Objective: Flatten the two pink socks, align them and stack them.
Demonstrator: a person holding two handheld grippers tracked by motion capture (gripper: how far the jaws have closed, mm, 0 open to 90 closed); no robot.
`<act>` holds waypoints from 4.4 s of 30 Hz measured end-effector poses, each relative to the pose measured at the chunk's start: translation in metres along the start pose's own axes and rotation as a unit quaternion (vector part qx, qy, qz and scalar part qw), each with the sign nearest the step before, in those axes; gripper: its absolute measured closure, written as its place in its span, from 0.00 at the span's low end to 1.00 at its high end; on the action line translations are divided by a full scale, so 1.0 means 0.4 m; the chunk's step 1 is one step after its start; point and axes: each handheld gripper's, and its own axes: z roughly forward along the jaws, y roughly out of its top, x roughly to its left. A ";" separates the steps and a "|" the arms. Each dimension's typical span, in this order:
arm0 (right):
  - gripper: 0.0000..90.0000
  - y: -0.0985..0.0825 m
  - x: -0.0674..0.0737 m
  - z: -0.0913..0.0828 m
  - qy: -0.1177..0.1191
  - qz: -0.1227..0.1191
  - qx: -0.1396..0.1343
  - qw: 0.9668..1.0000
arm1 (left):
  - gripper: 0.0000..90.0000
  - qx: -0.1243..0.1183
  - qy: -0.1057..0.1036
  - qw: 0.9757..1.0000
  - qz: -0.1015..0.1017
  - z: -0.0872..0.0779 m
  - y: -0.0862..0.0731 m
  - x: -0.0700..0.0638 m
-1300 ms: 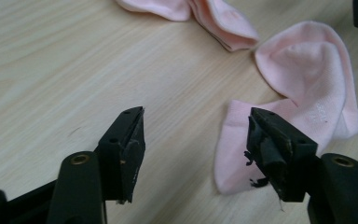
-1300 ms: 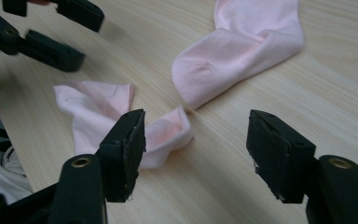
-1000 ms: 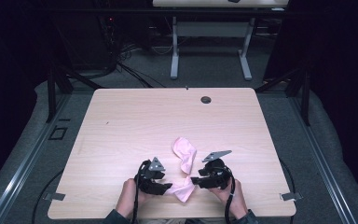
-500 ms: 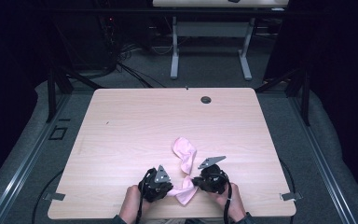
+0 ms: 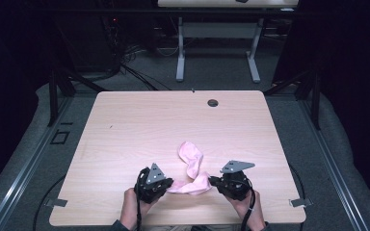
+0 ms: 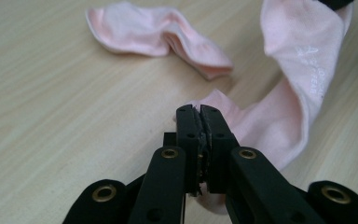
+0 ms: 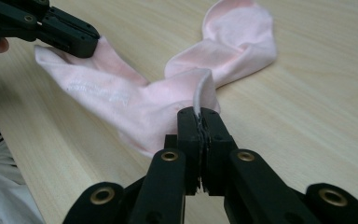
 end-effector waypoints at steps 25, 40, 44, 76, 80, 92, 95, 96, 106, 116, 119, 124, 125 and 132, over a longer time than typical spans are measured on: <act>0.98 0.027 0.011 -0.065 -0.018 -0.038 -0.043 0.998 | 0.44 -0.014 -0.069 0.997 -0.015 -0.010 0.063 -0.022; 0.92 0.075 0.024 -0.033 0.013 -0.050 -0.050 0.997 | 0.97 -0.033 -0.108 0.992 0.061 0.052 0.195 -0.076; 0.81 0.041 -0.003 -0.027 0.024 -0.026 -0.051 0.998 | 0.98 -0.037 -0.105 0.992 0.063 0.046 0.206 -0.076; 0.94 -0.033 -0.072 0.034 0.069 0.007 -0.081 0.994 | 0.97 -0.108 -0.099 0.988 0.056 -0.049 0.306 -0.080; 0.95 -0.028 -0.059 0.013 0.058 -0.007 -0.064 0.996 | 0.97 -0.112 -0.083 0.990 0.026 -0.055 0.264 -0.053; 0.95 0.033 -0.003 -0.090 0.048 -0.005 0.063 0.997 | 0.97 -0.106 -0.069 0.983 -0.135 -0.054 0.007 -0.024; 0.89 0.055 -0.003 -0.034 0.049 -0.001 0.088 0.995 | 0.95 -0.072 -0.044 0.985 -0.151 -0.031 -0.050 -0.021; 0.81 0.058 -0.006 -0.002 0.053 -0.003 0.098 0.994 | 0.90 -0.063 -0.036 0.985 -0.159 -0.026 -0.065 -0.016; 0.65 0.008 -0.007 0.101 0.033 -0.003 0.107 0.994 | 0.41 -0.015 0.027 0.991 -0.128 -0.057 -0.081 0.000; 0.76 -0.031 0.004 0.109 0.015 -0.017 0.101 0.995 | 0.78 0.012 0.049 0.995 -0.085 -0.039 -0.065 0.048; 0.84 -0.033 0.010 0.112 0.016 -0.020 0.096 0.995 | 0.81 0.028 0.051 0.995 -0.087 -0.023 -0.075 0.056; 0.91 -0.036 0.014 0.110 0.021 -0.023 0.097 0.995 | 0.98 0.038 0.065 0.995 -0.071 -0.012 -0.088 0.055; 0.92 -0.035 0.015 0.106 0.022 -0.025 0.097 0.995 | 0.99 0.042 0.064 0.995 -0.071 -0.006 -0.093 0.054; 0.93 -0.041 0.014 0.068 0.019 -0.025 0.093 0.995 | 0.99 0.028 0.023 0.995 -0.089 -0.014 -0.092 0.040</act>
